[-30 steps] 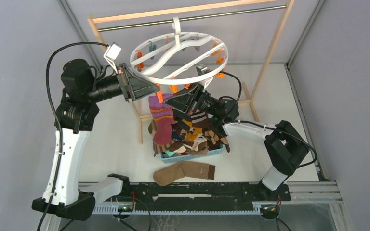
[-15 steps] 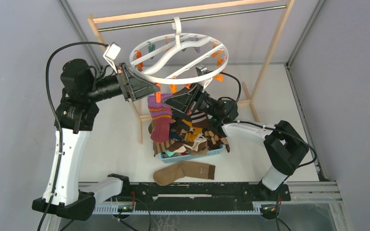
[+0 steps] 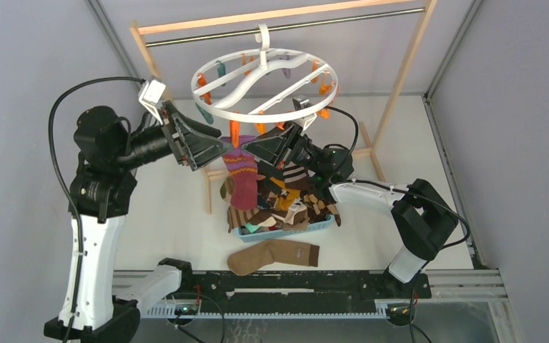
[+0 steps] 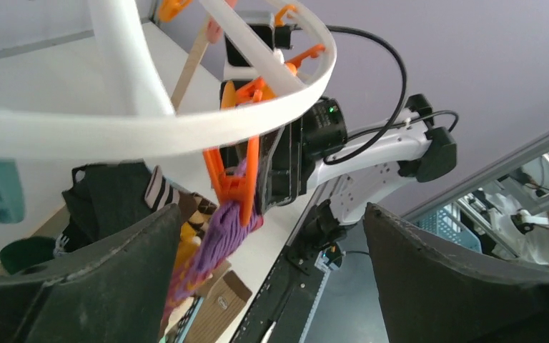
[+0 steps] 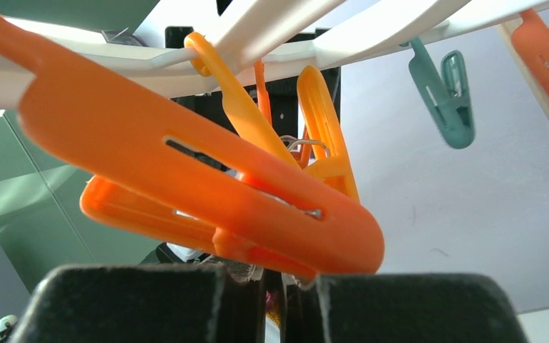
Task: Clip the socks to the hanger
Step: Clamp the sock onto the hanger.
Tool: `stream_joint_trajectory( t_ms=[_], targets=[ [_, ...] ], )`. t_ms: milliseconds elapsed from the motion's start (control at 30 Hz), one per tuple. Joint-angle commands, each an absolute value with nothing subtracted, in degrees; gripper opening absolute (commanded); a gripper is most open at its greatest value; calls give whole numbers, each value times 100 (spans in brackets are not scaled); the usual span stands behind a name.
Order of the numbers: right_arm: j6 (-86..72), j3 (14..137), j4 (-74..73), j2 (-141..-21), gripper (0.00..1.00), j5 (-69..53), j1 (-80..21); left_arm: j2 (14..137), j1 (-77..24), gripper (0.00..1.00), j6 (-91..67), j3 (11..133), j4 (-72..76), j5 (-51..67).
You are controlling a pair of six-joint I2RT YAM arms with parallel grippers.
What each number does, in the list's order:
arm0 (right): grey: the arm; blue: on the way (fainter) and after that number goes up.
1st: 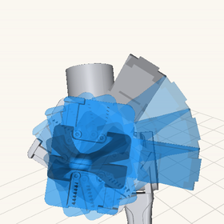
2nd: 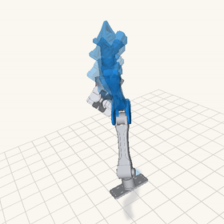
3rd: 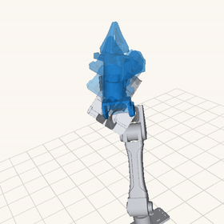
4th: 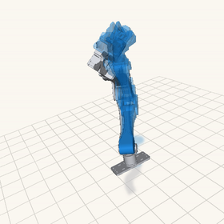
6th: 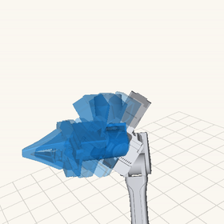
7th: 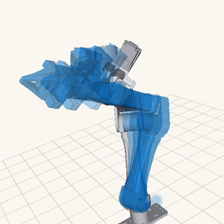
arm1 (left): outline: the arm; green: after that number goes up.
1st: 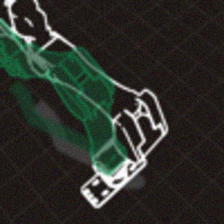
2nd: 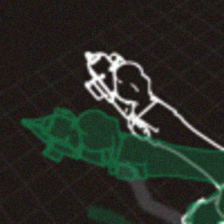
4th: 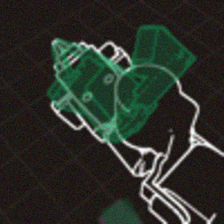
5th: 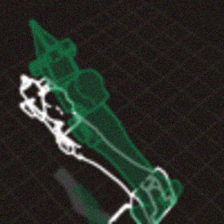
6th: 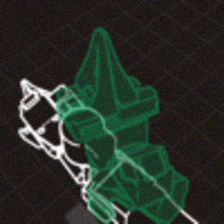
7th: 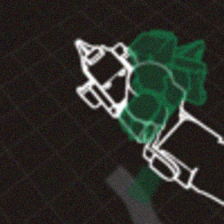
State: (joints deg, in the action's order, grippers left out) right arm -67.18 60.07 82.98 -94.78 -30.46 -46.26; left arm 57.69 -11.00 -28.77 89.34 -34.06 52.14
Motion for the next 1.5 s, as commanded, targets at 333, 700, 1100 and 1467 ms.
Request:
stream_joint_trajectory(
  t_ms=[333, 700, 1100, 1467],
  targets=[
    [-6843, 6103, 8693, -9412, 20, -2881, -4718, 5568, -1055, 59, -2337, 8068, -3711, 5176],
    [-6326, 5652, 8004, -8957, 44, -2657, -4603, 5607, -1059, 3, -2362, 8355, -3666, 5086],
    [-4295, 5032, 5117, -7310, 76, -2099, -4603, 5556, -1056, 0, -2085, 8710, -3853, 4663],
    [-2926, 5027, 3229, -6524, 78, -1037, -4796, 5499, -1055, 0, -1943, 8793, -3985, 4559]
  ],
)
